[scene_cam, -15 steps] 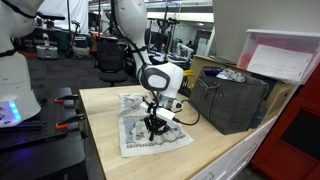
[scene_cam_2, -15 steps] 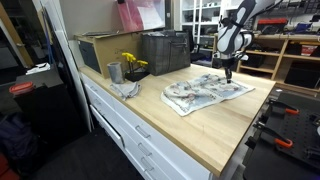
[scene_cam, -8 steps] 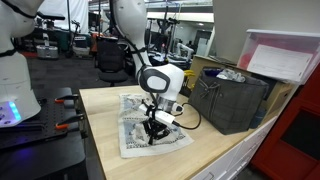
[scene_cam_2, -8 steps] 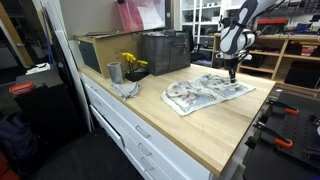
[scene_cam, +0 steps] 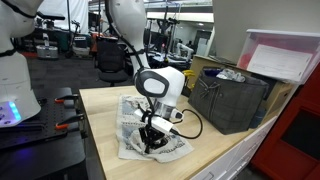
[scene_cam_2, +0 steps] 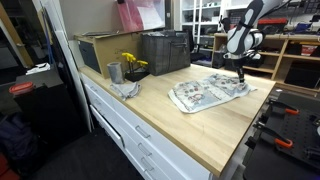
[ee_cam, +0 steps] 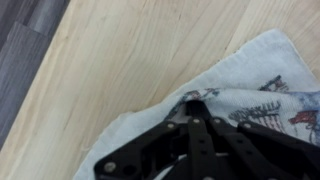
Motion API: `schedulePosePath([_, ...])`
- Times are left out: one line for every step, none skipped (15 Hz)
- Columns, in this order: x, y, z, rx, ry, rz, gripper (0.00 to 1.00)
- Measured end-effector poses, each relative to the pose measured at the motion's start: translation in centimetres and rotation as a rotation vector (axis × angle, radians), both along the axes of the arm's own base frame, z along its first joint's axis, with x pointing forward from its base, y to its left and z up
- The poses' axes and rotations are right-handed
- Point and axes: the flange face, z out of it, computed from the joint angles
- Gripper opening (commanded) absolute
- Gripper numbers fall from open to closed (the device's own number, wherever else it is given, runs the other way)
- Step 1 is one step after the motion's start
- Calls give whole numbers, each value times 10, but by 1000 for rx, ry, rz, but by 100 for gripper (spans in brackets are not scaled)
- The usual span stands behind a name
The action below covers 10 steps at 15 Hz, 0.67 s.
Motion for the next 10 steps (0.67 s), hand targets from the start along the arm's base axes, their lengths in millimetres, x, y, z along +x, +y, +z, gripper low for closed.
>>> schedulePosePath([1, 1, 2, 4, -7, -3, 40])
schedulePosePath([4, 4, 7, 9, -20, -7, 49])
schedulePosePath([8, 7, 15, 14, -39, -10, 55])
schedulePosePath([14, 13, 26, 20, -63, -12, 64])
schedulePosePath([21, 20, 40, 26, -87, -12, 70])
schedulePosePath([29, 28, 56, 36, -109, -12, 77])
schedulePosePath([38, 39, 74, 49, -127, -9, 86])
schedulePosePath([47, 50, 91, 58, -137, 4, 92])
schedulePosePath([55, 63, 107, 66, -143, 19, 99])
schedulePosePath([63, 77, 121, 72, -141, 42, 100])
